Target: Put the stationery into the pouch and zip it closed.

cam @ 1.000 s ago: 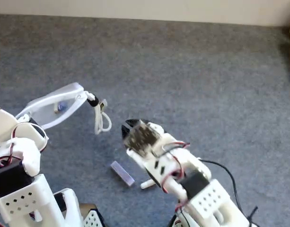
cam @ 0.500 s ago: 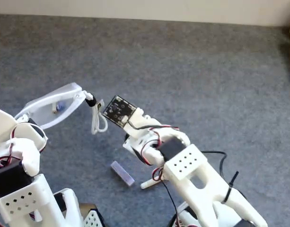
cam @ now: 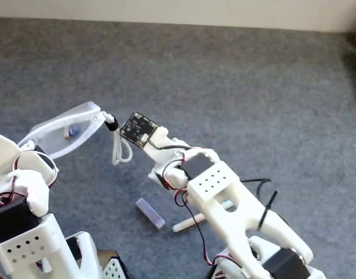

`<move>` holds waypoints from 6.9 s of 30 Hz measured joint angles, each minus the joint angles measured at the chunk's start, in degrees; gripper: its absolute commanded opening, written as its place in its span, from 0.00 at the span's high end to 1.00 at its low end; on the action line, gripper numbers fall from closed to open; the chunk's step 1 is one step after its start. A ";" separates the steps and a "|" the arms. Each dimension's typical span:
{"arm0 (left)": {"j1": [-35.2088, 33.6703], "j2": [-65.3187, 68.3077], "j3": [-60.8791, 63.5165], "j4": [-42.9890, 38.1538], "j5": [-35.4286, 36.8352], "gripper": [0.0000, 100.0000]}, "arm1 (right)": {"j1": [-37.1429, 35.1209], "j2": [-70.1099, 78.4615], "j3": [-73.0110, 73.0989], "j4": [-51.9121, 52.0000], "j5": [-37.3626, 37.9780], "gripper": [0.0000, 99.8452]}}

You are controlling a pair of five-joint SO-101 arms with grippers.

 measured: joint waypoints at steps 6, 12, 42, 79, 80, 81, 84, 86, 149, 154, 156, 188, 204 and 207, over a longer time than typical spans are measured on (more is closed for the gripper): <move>0.00 0.00 0.00 0.00 0.00 0.99 | 0.00 4.13 -0.44 0.00 0.00 0.88; 0.00 0.00 0.00 0.00 0.00 0.99 | 0.00 9.14 -3.16 0.00 0.00 0.88; 0.00 0.00 0.00 0.00 0.00 0.99 | 1.41 28.31 -12.31 -0.26 8.26 0.88; 0.00 0.00 0.00 0.00 0.00 0.99 | 1.58 28.31 -12.84 9.41 8.79 0.99; 0.00 0.00 0.00 0.00 0.00 0.99 | 1.58 28.31 -12.84 9.41 8.79 0.99; 0.00 0.00 0.00 0.00 0.00 0.99 | 1.58 28.31 -12.84 9.67 8.79 0.99; 0.00 0.00 0.00 0.00 0.00 0.99 | 1.58 28.31 -13.19 13.01 8.79 0.99; 0.00 0.00 0.00 0.00 0.00 0.99 | 1.58 28.31 -14.77 16.09 8.79 1.00; 24.00 0.44 -6.24 3.25 -1.67 0.99 | -5.98 -55.74 20.66 -9.41 -12.04 1.00; 24.00 0.44 -6.24 3.25 -1.67 0.99 | -9.32 -58.37 22.51 -13.89 -12.04 1.00; 24.00 0.35 -5.80 3.25 -1.67 0.99 | -9.58 -58.90 23.91 -16.26 -12.04 1.00; 24.00 0.35 -3.87 3.25 -1.76 0.99 | -17.76 -64.44 41.32 -67.16 -12.04 1.00; 24.00 0.35 -3.87 3.25 -1.76 0.99 | -17.76 -64.44 41.93 -71.65 -12.04 1.00; 24.00 0.35 -3.87 3.25 -1.76 0.99 | -17.76 -64.44 41.93 -71.65 -12.04 1.00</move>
